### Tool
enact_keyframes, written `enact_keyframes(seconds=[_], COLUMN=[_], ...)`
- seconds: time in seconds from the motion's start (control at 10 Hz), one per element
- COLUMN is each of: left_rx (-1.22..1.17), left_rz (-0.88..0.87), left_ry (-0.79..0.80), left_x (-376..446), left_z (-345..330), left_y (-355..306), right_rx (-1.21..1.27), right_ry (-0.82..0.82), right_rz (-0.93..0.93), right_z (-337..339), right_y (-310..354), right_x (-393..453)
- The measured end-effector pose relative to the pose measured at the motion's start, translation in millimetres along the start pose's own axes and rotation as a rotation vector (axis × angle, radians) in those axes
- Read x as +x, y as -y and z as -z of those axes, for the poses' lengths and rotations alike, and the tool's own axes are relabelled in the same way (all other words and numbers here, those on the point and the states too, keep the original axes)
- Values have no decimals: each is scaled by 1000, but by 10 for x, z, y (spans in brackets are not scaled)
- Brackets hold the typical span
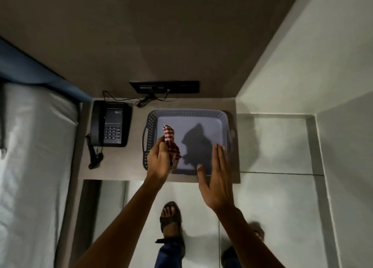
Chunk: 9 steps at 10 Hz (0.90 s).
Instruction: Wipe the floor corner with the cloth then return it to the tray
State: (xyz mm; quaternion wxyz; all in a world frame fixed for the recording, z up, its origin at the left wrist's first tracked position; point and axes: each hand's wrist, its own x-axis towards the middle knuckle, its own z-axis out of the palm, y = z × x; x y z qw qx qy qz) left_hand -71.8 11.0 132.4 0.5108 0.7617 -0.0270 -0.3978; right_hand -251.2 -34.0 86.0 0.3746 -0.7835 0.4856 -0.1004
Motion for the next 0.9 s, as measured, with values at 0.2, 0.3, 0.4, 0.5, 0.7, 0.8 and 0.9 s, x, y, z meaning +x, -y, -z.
enact_keyframes(seconds=[0.2,0.3,0.4,0.5,0.7,0.8,0.9], left_rx=[725,1312,1315,1302,1236,1203,1160], left_rz=[-266,-238,-262,-315,-328,-354,-389], left_ry=[189,288,180,132,144,168,206], left_x=[882,1203,1309,1286,1188,1097,947], left_z=[46,-106,-231,-245,-204,-161,-55], left_y=[524,950,1266,1284,1154,1052,901], right_rx=[-284,-456,-572,-608,-614,-547,-408], right_ry=[213,275,309,289,344,371,323], right_rz=[51,1,14,47,18,-21,-3], right_z=[-613,-839,-1054,-1069,-1012,-931,-737], right_y=[-236,-501,-782,-811,-700,-605,-432], right_x=[753,1044,1137,1123,1166,1192,1121])
